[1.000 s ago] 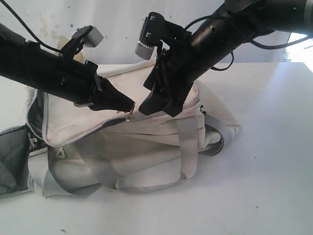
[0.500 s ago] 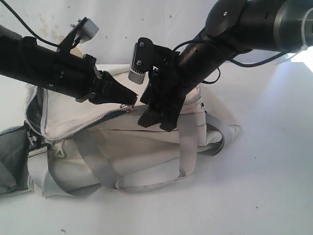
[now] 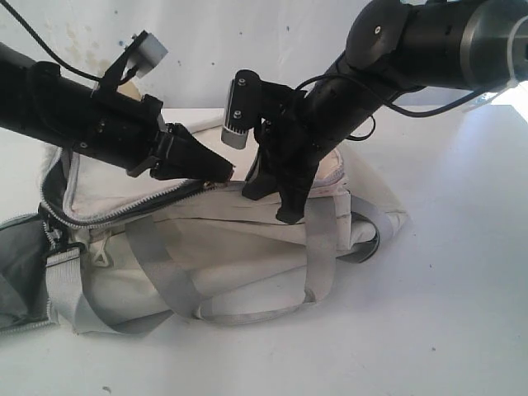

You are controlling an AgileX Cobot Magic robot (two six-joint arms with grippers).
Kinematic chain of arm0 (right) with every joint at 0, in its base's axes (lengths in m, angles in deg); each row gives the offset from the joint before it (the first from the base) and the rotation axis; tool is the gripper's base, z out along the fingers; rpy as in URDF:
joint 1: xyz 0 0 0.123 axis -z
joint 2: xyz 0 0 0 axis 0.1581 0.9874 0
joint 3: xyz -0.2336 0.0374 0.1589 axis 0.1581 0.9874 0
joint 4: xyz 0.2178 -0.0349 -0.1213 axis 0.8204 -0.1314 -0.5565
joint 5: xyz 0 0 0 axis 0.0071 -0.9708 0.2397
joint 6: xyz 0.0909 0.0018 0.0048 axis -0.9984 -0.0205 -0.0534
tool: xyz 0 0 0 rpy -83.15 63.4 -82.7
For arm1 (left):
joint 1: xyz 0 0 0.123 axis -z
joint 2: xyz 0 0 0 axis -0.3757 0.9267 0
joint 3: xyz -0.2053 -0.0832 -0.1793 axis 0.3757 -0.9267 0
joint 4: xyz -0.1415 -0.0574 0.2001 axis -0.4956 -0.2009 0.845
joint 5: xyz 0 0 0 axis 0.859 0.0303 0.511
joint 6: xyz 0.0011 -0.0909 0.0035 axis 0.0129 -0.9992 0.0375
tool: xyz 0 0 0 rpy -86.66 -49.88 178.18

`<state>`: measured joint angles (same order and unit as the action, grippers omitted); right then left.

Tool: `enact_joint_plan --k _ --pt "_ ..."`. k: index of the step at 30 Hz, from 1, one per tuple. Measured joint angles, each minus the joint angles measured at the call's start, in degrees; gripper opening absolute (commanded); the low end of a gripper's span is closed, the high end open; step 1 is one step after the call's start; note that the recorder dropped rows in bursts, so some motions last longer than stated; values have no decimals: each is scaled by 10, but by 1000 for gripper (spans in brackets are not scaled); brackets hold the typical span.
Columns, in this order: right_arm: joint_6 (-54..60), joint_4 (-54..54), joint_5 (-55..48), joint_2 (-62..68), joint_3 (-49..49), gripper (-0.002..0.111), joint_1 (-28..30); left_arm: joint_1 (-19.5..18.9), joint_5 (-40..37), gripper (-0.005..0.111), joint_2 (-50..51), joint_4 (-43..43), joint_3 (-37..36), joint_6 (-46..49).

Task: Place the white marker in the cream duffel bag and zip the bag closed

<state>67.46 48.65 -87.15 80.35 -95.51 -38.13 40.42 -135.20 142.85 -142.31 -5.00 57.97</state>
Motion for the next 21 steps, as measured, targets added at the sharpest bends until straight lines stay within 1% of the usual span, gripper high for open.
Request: enact_joint_plan --k 3,6,11,17,21 --pt "-11 -7 3 0 0 0 -1 0 -9 0 0 30 0 -22" --pt "-45 -36 14 0 0 0 -2 -2 -11 0 -6 66 0 -48" --pt "-127 -96 29 0 0 0 -6 -28 -12 0 -29 104 0 -90" --pt "-145 -106 31 0 0 0 -7 -50 -41 0 -41 145 0 -138" --pt "-147 -101 31 0 0 0 -7 -53 -54 0 -41 158 0 -157"
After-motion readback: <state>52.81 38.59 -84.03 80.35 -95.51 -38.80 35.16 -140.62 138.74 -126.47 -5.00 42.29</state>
